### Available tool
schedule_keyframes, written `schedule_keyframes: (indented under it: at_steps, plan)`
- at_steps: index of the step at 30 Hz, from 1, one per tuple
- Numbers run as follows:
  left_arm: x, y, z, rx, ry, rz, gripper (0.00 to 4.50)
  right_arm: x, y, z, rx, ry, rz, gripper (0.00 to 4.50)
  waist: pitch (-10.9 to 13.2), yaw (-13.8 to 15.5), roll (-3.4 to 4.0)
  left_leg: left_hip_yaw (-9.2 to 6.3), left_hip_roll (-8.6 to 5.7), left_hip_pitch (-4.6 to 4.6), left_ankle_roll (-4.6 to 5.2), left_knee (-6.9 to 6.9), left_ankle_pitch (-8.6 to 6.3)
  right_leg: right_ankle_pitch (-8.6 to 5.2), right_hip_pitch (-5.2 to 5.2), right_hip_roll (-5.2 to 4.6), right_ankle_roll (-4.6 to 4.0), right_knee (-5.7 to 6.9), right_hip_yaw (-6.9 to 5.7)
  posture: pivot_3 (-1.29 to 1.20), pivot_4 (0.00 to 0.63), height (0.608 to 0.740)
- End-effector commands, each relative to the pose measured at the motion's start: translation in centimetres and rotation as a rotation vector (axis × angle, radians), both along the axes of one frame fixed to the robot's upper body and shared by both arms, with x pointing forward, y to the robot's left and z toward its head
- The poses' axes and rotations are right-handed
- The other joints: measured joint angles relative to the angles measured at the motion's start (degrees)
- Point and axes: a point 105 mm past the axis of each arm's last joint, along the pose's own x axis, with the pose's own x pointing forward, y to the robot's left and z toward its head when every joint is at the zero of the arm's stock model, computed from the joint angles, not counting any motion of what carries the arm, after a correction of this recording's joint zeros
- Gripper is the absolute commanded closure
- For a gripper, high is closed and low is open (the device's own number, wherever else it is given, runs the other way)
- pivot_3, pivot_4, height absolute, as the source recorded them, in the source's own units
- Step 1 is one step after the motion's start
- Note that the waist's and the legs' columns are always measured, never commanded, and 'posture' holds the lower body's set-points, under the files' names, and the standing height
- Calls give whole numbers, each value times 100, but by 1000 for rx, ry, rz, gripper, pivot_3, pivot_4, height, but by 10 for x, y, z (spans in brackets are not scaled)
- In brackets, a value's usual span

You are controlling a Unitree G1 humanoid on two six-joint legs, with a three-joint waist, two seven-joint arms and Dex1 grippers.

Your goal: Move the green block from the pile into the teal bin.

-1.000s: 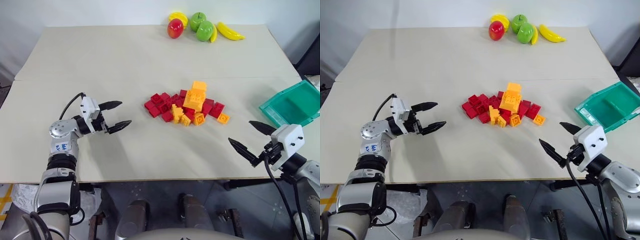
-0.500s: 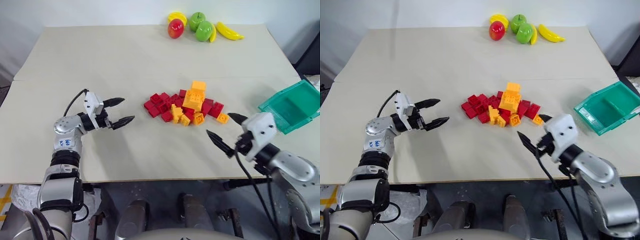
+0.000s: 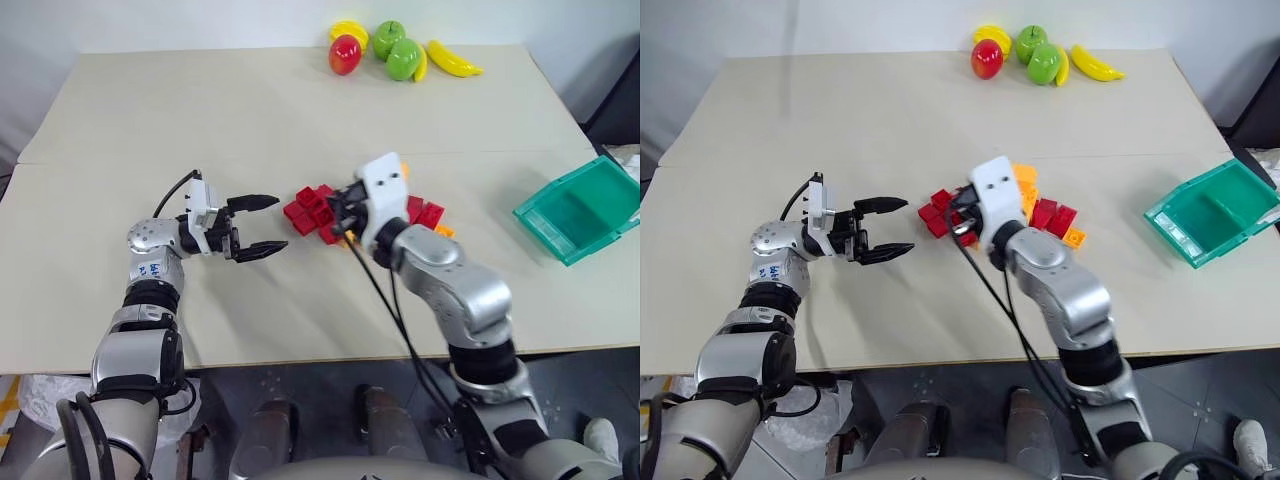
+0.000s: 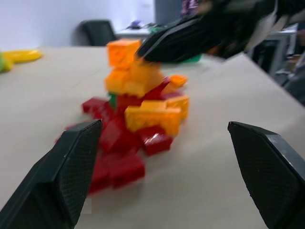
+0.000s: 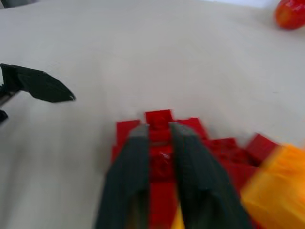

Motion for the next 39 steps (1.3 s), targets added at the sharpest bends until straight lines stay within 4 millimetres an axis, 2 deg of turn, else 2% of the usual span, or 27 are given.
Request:
schedule_keyframes:
  at_steps: [1, 5, 9, 14, 18, 24, 29, 32, 35, 39]
  plan:
    - [-3, 3, 9, -22, -21, -47, 0, 19, 5, -4, -17, 9, -78, 4490, 0, -24, 0, 1, -2, -1, 1, 0, 0, 0, -5, -2, 0, 6, 3, 0, 150, 740]
    - [0, 4, 13, -20, -21, -31, 0, 42, 4, -8, 0, 33, -187, 4490, 0, -80, 0, 6, -5, -9, 0, 0, 0, -1, -29, -4, -2, 28, 7, 0, 150, 740]
    - [3, 4, 16, -24, -31, -12, 0, 59, -21, -11, 35, 35, -372, 4490, 0, -136, 0, 11, -4, -21, -5, -2, 1, -2, -56, -6, -3, 45, 8, 0, 150, 740]
    - [4, 7, 17, -30, -36, 13, 0, 64, -58, -18, 52, 38, -531, 4490, 0, -142, 1, 16, 0, -23, -6, -4, 0, -2, -61, -7, -4, 44, 12, 0, 150, 740]
    - [4, 8, 16, -40, -33, 25, 0, 54, -87, -19, 46, 29, -607, 4490, 0, -121, 1, 19, 1, -23, -6, -4, 0, -2, -61, -7, -3, 44, 16, 0, 150, 740]
    - [5, 5, 14, -54, -29, 32, 0, 45, -113, -22, -11, 8, -624, 4490, 0, -110, 0, 22, 0, -24, 3, 1, -5, -2, -59, -10, -3, 44, 23, 0, 150, 740]
    - [5, 3, 14, -64, -30, 32, 0, 43, -137, -15, -42, 5, -653, 4490, 0, -122, 0, 41, 0, -23, 4, 0, -5, -2, -60, -4, -3, 41, 26, 0, 150, 740]
    - [5, 3, 12, -66, -27, 37, 0, 36, -150, -19, -109, 0, -587, 4490, 0, -110, 0, 45, 1, -22, 4, 1, -6, -2, -60, -4, -3, 39, 27, 0, 150, 740]
    - [5, 1, 12, -74, -30, 38, 0, 34, -145, -15, -126, -32, -513, 4490, 0, -116, -1, 55, 0, -21, 10, 2, -9, -1, -60, -5, -3, 36, 32, 0, 150, 740]
    - [6, 0, 13, -83, -33, 41, 0, 17, -134, 5, -108, -81, -361, 4490, 3, -129, 3, 70, 8, -20, 11, 0, -9, -1, -65, -1, -2, 35, 35, 0, 150, 740]
